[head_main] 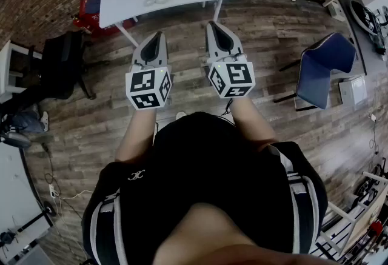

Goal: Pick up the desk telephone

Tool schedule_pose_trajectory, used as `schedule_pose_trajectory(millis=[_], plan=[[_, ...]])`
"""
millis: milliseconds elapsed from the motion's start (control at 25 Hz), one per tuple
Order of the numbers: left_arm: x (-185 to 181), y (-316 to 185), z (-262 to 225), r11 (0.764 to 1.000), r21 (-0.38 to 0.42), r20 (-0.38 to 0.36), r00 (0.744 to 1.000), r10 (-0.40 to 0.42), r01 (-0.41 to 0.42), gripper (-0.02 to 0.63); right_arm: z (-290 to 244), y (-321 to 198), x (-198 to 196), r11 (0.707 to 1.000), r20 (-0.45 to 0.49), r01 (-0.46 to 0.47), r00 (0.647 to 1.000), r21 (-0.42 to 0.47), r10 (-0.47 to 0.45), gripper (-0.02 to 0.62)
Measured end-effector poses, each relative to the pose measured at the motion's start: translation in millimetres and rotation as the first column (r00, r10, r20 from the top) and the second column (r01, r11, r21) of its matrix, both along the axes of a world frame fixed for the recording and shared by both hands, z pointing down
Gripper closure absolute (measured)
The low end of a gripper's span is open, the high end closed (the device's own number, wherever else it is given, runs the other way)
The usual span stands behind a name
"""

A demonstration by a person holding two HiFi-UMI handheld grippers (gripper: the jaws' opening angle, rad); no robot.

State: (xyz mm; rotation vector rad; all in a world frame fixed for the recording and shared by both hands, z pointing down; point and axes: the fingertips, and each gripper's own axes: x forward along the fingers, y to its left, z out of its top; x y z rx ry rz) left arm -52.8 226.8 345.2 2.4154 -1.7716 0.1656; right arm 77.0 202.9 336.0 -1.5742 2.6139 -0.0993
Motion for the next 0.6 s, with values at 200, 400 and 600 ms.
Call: schedule_pose_trajectory(millis=[200,400,600], plan=[[1.5,-4.6,0.4,1.000,-0.004,0.001,1.000,0.002,-0.002,0.603,-1.5,-3.3,2.0,1.000,0.021,0.002,1.000,0.001,-0.002,0.597],[3.0,-6.2,4.2,1.000,-0.012,-0.005,1.000,0.009,-0.009,0.603,-2.1,-3.8,5.6,1.000,0.060,-0.005,0.998,0.002,0.005,0.597],[-6.0,-9.8,5.2,1.000,-0.016,-0.011,1.000,0.016,-0.016,0.603,0.3,-5.6,-3.7,1.000,0.062,-0.005,0.998,-0.008,0.005,0.597]])
